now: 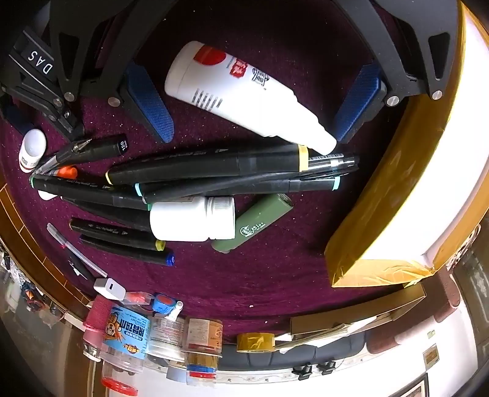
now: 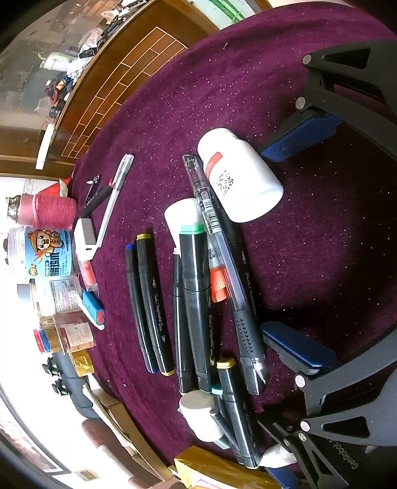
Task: Organize rigid objects
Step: 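Move the left gripper toward the white spray bottle with red label, then close the left gripper around the white spray bottle, holding it upright, then carry the spray bottle toward the yellow-rimmed tray while the right gripper grasps the white pill bottle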
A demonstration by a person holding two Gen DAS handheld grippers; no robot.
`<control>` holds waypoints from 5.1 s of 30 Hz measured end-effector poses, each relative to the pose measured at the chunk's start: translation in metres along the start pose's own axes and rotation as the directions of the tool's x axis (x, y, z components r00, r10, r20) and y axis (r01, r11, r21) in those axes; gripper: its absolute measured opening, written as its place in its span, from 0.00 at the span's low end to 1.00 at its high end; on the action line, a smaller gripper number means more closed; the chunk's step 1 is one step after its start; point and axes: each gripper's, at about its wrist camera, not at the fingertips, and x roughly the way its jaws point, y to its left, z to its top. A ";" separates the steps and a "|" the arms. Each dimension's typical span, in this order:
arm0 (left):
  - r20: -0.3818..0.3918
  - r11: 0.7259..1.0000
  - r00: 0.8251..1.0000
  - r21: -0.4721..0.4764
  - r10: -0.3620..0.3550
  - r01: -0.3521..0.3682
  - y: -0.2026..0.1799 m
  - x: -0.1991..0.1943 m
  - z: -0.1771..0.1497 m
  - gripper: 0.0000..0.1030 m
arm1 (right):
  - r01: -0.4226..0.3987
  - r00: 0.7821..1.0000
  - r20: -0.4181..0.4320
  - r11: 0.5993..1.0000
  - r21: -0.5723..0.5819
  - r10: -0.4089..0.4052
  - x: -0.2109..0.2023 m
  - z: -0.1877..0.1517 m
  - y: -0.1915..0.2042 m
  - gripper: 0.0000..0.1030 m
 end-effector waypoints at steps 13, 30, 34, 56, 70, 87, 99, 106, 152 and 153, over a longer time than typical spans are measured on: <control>-0.074 0.999 0.997 0.044 -0.014 0.018 -0.007 -0.006 -0.005 1.00 | -0.004 1.000 0.020 1.000 0.001 0.004 0.000 -0.001 0.001 0.99; -0.098 0.977 0.986 0.154 -0.132 0.146 0.004 -0.014 -0.015 1.00 | -0.015 0.996 -0.093 0.999 -0.029 0.012 0.005 0.008 0.005 0.98; -0.079 0.944 0.956 0.154 -0.283 0.293 0.023 -0.038 -0.017 0.99 | -0.042 0.999 -0.033 0.999 0.010 0.043 0.000 0.002 -0.001 0.98; -0.136 0.829 0.861 0.232 -0.489 0.508 0.016 -0.054 -0.032 0.88 | -0.255 0.964 0.143 0.928 0.270 0.223 -0.016 -0.011 -0.055 0.98; -0.155 0.904 0.894 0.001 -0.421 0.427 -0.003 -0.039 -0.020 0.88 | -0.254 0.965 0.143 0.928 0.273 0.222 -0.016 -0.010 -0.055 0.98; -0.070 0.917 0.935 0.183 -0.347 0.354 -0.005 -0.046 -0.033 0.26 | -0.256 0.964 0.149 0.921 0.292 0.221 -0.016 -0.011 -0.058 0.98; 0.045 0.779 0.780 -0.041 -0.624 0.625 0.078 -0.097 -0.047 0.26 | -0.230 0.971 0.118 0.943 0.239 0.207 -0.052 0.001 -0.068 0.97; 0.100 0.751 0.750 -0.033 -0.654 0.660 0.094 -0.120 -0.053 0.26 | -0.039 0.999 -0.016 0.989 0.142 0.042 -0.035 0.031 -0.063 0.73; 0.070 0.715 0.829 -0.470 -0.554 0.518 0.247 0.017 0.033 0.25 | -0.457 0.878 -0.224 0.881 -0.124 0.424 -0.021 0.047 0.284 0.31; 0.074 0.707 0.831 -0.486 -0.552 0.513 0.250 0.021 0.031 0.25 | -0.455 0.878 -0.226 0.882 -0.123 0.421 -0.018 0.048 0.285 0.31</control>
